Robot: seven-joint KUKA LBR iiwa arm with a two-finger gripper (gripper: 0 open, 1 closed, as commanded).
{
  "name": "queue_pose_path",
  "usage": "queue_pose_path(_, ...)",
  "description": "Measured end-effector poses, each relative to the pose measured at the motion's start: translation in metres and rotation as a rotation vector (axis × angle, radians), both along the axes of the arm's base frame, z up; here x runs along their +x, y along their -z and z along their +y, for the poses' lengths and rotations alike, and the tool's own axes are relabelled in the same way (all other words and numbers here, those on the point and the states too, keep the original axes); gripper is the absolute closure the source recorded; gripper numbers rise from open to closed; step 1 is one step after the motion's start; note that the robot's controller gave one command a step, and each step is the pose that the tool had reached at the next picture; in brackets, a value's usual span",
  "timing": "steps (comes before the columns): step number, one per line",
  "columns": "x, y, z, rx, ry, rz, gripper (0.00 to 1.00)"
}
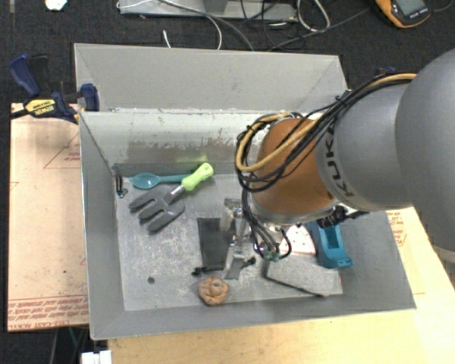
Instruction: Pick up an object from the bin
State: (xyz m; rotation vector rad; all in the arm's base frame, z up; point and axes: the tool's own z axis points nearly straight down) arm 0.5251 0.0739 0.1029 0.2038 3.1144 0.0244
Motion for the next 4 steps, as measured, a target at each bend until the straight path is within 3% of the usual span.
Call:
queue_pose_path(1,-0.015,0.019,0.005,-0.001,-0.061,-0.015,0.0)
queue_pose_path(2,0.019,0.027,0.016,-0.006,-0.335,-0.011,1.0)
queue_pose_path(3,0.019,0.027,0.016,-0.006,-0.335,-0.011,1.0)
queue_pose_path(4,0.032,-0.044,0.025,-0.008,-0.414,-0.01,1.0)
